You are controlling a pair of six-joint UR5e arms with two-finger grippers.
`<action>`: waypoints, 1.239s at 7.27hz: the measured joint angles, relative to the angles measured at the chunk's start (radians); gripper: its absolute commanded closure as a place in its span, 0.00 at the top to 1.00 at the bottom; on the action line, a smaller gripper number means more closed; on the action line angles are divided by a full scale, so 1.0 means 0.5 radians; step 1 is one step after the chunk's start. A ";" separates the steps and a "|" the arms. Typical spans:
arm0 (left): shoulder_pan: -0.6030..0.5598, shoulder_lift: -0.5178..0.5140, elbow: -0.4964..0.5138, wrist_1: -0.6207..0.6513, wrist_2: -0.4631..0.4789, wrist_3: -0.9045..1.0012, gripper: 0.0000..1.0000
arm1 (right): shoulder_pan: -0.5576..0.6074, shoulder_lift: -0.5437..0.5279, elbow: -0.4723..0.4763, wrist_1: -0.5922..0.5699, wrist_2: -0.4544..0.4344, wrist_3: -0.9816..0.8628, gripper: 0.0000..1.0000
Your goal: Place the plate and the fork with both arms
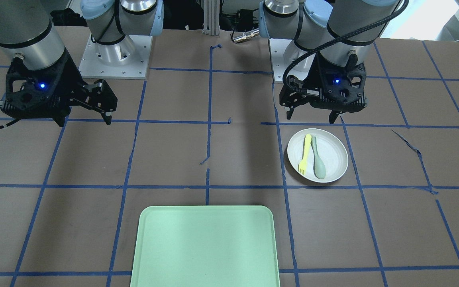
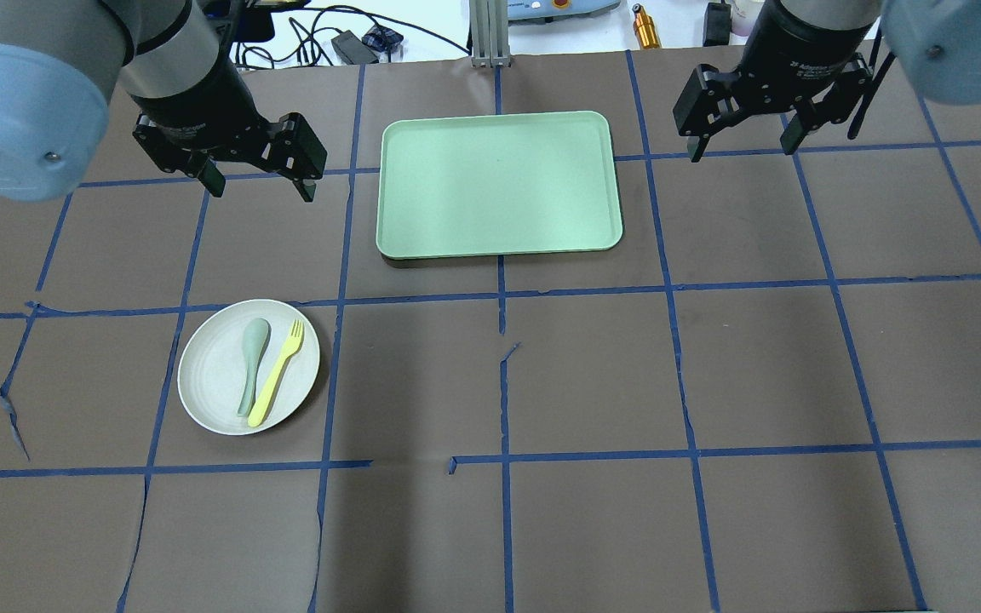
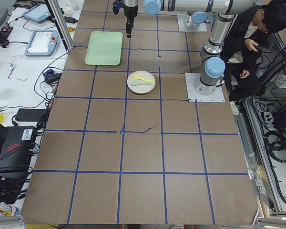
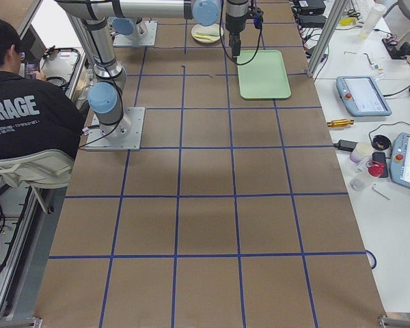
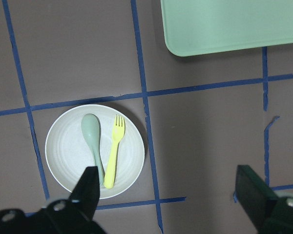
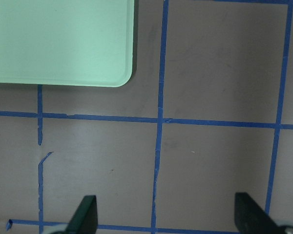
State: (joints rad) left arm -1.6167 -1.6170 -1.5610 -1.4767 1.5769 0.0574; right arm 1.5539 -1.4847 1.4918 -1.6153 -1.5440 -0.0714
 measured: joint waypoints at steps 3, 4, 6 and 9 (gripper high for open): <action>-0.003 -0.004 -0.010 -0.001 0.004 -0.015 1.00 | 0.003 -0.001 0.001 -0.003 -0.005 -0.001 1.00; -0.003 -0.008 -0.011 0.000 0.004 -0.019 1.00 | 0.014 -0.005 -0.001 0.002 -0.006 0.003 1.00; -0.003 -0.021 -0.010 0.002 0.002 -0.026 1.00 | 0.036 -0.021 -0.003 0.030 -0.015 0.014 1.00; -0.008 0.009 0.002 0.001 -0.012 -0.030 1.00 | 0.081 -0.063 -0.002 0.135 -0.033 0.039 1.00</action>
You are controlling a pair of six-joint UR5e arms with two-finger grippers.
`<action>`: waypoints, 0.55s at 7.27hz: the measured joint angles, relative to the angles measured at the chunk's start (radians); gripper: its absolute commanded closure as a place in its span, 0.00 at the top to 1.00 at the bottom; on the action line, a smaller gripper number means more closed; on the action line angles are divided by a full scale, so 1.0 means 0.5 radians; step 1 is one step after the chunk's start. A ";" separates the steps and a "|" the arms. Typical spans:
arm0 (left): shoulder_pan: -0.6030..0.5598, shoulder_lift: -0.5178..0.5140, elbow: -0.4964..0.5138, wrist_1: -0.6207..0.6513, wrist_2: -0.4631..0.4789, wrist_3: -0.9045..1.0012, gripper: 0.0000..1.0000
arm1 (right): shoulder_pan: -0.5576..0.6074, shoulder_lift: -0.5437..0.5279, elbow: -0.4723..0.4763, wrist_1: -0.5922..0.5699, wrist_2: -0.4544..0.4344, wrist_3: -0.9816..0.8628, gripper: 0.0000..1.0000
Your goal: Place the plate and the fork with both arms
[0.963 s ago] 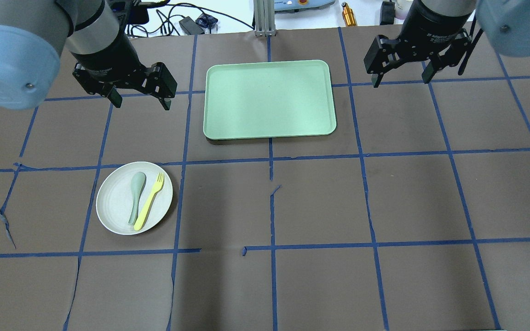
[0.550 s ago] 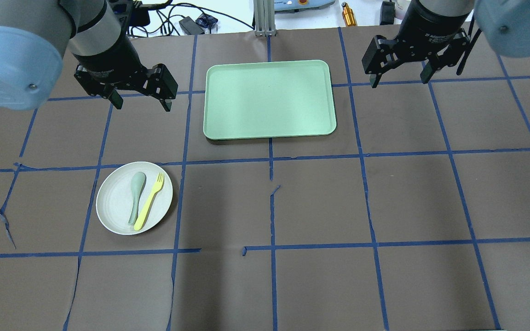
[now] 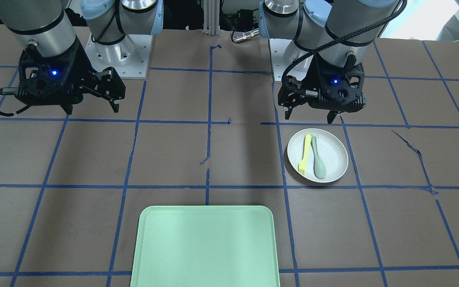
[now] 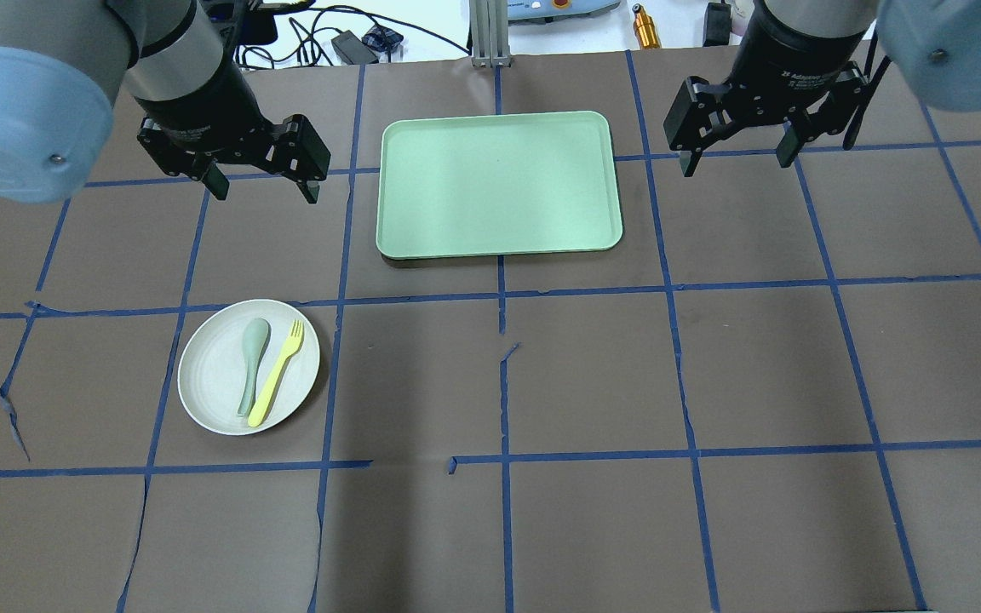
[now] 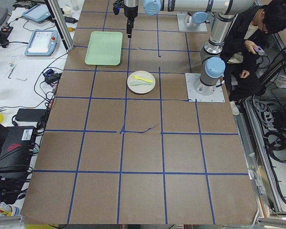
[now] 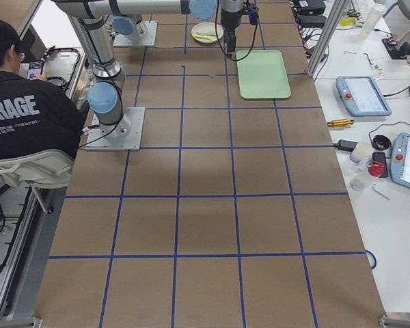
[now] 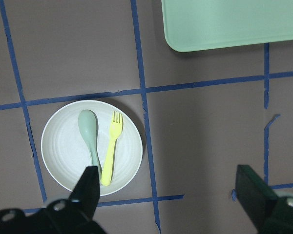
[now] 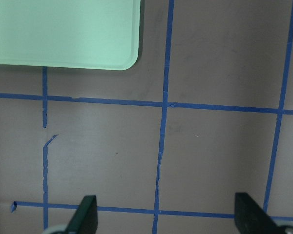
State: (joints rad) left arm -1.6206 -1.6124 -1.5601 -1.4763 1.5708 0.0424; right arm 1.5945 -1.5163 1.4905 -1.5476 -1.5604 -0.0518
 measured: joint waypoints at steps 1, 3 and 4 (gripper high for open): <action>-0.001 0.011 0.005 0.000 -0.001 0.000 1.00 | 0.018 -0.012 0.001 0.025 0.002 0.001 1.00; -0.001 0.017 0.004 0.001 -0.003 0.001 1.00 | 0.026 -0.017 0.017 0.035 0.008 0.013 1.00; -0.002 0.016 0.000 0.001 0.001 0.003 1.00 | 0.025 -0.013 0.023 0.027 0.005 0.051 1.00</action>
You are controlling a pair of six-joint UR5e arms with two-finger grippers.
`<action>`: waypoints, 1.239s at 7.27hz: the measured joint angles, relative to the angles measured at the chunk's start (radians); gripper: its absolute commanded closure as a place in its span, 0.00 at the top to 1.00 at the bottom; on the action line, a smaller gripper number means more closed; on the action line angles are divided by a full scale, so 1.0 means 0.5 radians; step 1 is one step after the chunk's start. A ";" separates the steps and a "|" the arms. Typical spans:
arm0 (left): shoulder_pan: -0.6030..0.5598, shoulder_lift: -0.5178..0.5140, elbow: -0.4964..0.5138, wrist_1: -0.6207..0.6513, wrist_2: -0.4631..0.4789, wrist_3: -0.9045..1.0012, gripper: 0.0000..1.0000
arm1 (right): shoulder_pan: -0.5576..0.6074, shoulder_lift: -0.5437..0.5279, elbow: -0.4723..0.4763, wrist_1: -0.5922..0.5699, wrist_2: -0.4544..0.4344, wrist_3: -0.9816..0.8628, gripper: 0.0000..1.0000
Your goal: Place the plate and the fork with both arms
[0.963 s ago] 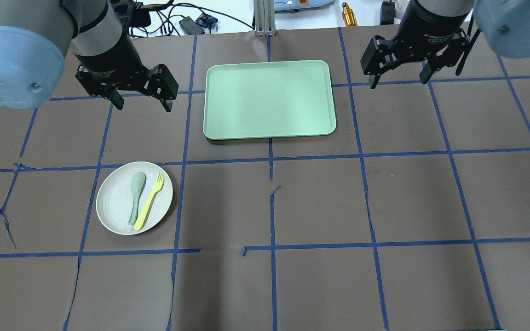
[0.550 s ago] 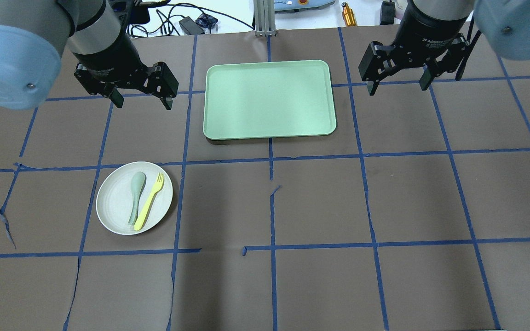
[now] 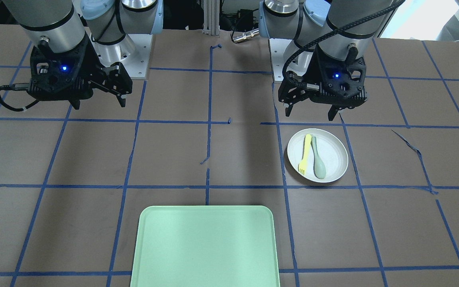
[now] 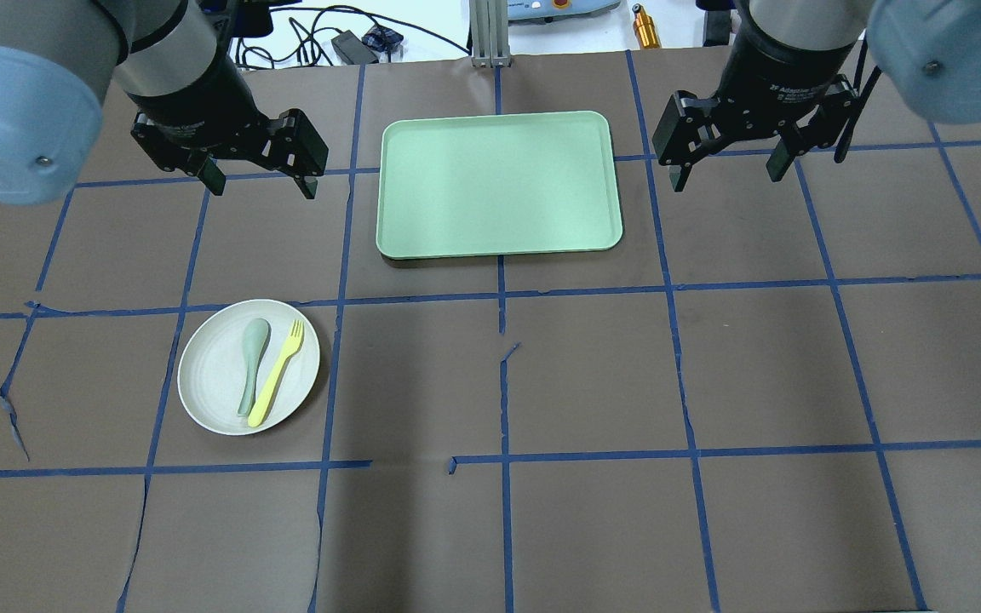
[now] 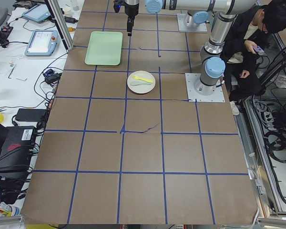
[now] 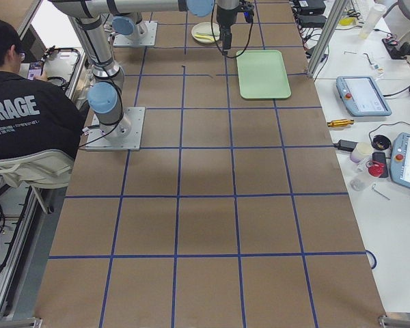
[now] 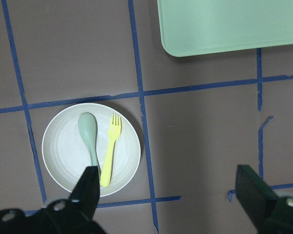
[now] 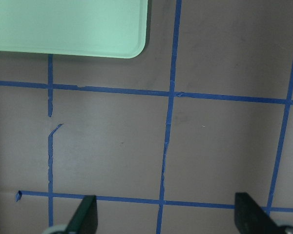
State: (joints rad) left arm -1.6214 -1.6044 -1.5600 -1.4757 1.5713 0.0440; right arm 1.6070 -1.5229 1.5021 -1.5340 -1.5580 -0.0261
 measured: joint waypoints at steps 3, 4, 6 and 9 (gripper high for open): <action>0.000 0.017 -0.007 0.010 -0.018 0.009 1.00 | -0.002 0.005 -0.002 -0.002 0.003 0.082 1.00; 0.000 0.025 -0.008 0.009 -0.024 0.006 1.00 | -0.002 0.005 -0.004 -0.003 0.006 0.086 1.00; 0.014 0.021 -0.038 -0.003 -0.008 0.040 1.00 | -0.002 0.005 -0.004 -0.003 0.001 0.087 1.00; 0.352 -0.013 -0.489 0.325 0.006 0.457 0.93 | -0.002 0.006 0.001 -0.003 0.003 0.088 1.00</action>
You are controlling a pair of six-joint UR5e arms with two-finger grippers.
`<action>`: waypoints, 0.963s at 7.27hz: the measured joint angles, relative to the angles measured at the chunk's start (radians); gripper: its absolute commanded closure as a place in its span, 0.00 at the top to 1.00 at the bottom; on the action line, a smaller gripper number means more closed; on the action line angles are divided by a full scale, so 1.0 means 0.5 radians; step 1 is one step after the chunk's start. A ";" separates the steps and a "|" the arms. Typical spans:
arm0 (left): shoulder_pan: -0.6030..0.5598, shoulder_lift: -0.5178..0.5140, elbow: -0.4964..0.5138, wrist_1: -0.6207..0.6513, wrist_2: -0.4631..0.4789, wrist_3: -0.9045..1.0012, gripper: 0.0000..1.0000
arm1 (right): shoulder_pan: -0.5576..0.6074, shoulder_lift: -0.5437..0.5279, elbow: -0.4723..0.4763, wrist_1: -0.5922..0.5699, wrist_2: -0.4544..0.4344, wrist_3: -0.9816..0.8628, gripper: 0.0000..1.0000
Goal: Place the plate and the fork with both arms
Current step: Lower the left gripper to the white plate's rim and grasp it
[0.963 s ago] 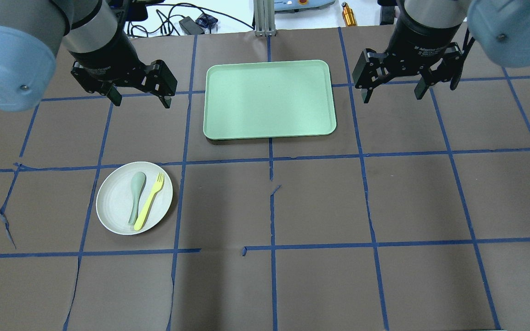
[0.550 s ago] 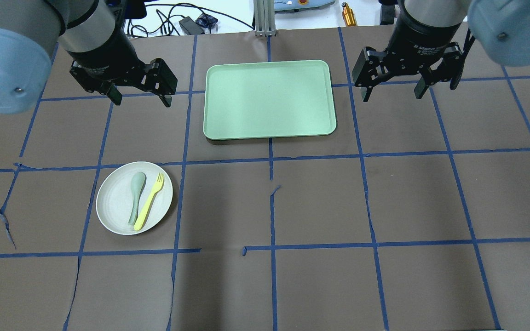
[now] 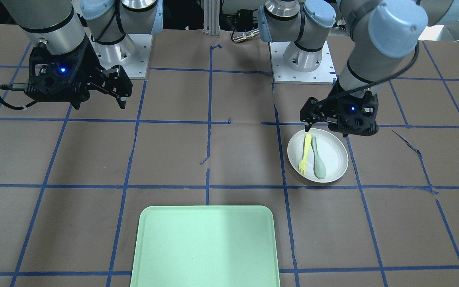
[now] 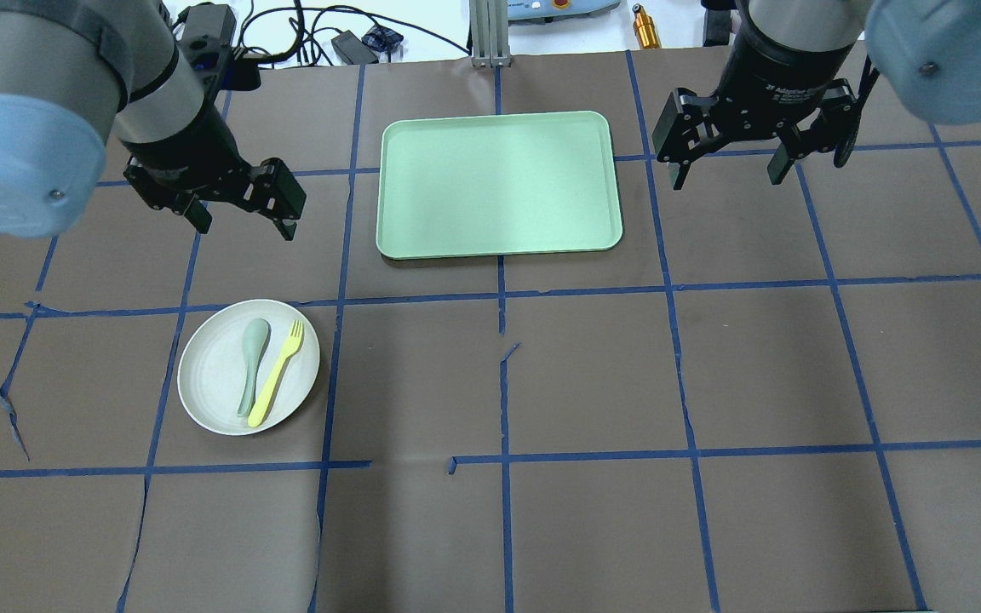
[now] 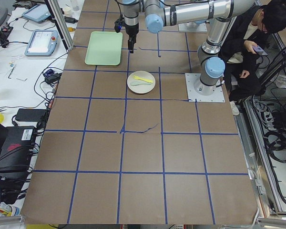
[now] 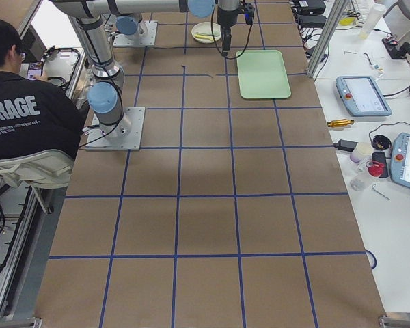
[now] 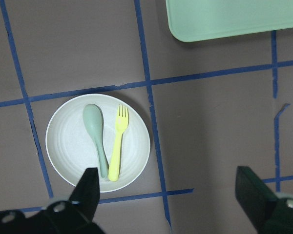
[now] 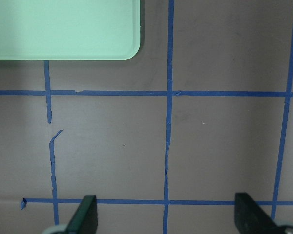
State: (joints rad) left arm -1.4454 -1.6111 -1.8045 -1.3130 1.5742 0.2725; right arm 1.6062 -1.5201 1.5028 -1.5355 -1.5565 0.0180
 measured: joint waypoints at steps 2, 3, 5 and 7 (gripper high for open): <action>0.272 -0.070 -0.508 0.659 -0.007 0.297 0.92 | 0.002 0.002 0.001 0.001 -0.004 -0.002 1.00; 0.400 -0.139 -0.687 0.938 -0.009 0.390 0.79 | 0.003 0.003 0.001 0.001 -0.006 -0.002 1.00; 0.585 -0.261 -0.816 1.156 -0.012 0.500 0.39 | 0.003 0.003 0.001 0.002 -0.003 -0.001 1.00; 0.640 -0.326 -0.826 1.182 -0.013 0.502 0.00 | 0.003 0.003 0.002 0.003 -0.005 -0.001 1.00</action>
State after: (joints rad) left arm -1.1254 -1.7743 -2.2173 -0.7219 1.5678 0.5235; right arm 1.6076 -1.5186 1.5040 -1.5340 -1.5590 0.0176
